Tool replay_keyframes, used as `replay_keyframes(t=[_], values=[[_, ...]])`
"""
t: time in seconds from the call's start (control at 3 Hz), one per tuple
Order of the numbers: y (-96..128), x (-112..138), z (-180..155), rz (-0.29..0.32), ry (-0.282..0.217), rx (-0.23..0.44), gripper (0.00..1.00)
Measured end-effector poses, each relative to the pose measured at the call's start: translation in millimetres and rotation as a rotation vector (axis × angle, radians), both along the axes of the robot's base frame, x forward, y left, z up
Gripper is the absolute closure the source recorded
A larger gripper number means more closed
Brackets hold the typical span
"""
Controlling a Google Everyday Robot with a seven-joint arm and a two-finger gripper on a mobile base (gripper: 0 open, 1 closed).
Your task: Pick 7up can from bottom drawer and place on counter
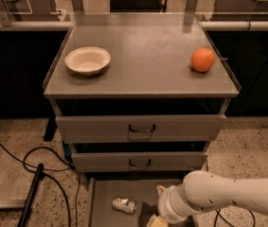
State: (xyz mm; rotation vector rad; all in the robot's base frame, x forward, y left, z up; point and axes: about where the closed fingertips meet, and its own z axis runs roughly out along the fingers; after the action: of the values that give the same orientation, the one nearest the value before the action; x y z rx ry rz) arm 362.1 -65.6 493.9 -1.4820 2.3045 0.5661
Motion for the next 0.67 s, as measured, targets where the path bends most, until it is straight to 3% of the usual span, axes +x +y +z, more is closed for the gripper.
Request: replay_keyframes(t=[0.33,0.67], values=[[4.9,6.0,-45.1,0.002,0.029,0.013,0.00],[4.9,6.0,-45.1,0.002,0.029,0.013,0.00]])
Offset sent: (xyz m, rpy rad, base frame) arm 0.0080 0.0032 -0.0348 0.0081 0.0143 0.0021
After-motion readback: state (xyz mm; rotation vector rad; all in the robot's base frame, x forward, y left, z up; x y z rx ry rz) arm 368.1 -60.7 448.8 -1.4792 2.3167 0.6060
